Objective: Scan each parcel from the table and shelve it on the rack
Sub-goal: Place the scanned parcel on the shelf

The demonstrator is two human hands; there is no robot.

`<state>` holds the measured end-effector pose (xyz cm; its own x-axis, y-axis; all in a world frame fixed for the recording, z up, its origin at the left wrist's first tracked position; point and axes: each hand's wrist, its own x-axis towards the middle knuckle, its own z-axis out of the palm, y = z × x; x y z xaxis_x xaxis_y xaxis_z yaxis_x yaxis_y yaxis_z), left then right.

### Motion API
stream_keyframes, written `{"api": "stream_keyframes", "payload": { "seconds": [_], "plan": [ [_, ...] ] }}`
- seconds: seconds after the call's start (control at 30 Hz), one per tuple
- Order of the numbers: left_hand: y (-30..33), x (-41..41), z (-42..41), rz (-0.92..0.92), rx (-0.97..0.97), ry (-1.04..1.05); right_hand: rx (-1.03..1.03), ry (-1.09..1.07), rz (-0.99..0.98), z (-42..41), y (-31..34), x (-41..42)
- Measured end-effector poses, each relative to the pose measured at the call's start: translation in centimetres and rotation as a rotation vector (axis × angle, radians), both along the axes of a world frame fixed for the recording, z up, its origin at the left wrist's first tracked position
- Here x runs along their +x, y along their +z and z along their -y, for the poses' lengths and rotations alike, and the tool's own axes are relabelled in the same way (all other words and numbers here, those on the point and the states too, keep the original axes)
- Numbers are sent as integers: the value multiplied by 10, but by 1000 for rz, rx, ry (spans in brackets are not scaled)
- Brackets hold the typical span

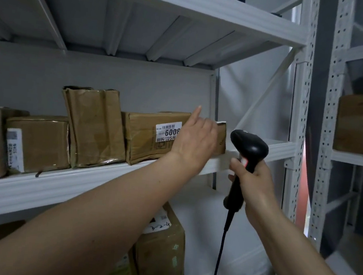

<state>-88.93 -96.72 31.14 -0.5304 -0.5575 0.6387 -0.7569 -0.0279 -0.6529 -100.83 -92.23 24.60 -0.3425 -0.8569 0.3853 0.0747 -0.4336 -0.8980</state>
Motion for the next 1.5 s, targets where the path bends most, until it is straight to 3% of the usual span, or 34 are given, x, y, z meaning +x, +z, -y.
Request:
{"api": "stream_keyframes", "payload": {
  "seconds": [0.17, 0.3, 0.43, 0.57, 0.8, 0.97, 1.23, 1.5],
  "plan": [
    [2, 2, 11, -9, 33, 22, -11, 97, -31, -16, -4, 3],
    [-8, 4, -1, -114, 42, -124, -7, 142, -56, -28, -14, 10],
    [-55, 36, -32, -312, -3, -356, 22, 222, -75, -41, -37, 27],
    [-122, 98, -67, -420, 80, -320, 80, 349, -150, -62, -73, 59],
    [-253, 225, -170, -659, 450, -63, 332, 578, -203, -117, -156, 158],
    [-307, 318, -274, -828, 739, 399, 443, 759, -276, -173, -206, 258],
    [-332, 485, -436, -960, 716, 667, 465, 1001, -354, -273, -236, 432],
    [-337, 622, -579, -1089, 570, 832, 494, 1133, -402, -374, -258, 592]
  ]
}}
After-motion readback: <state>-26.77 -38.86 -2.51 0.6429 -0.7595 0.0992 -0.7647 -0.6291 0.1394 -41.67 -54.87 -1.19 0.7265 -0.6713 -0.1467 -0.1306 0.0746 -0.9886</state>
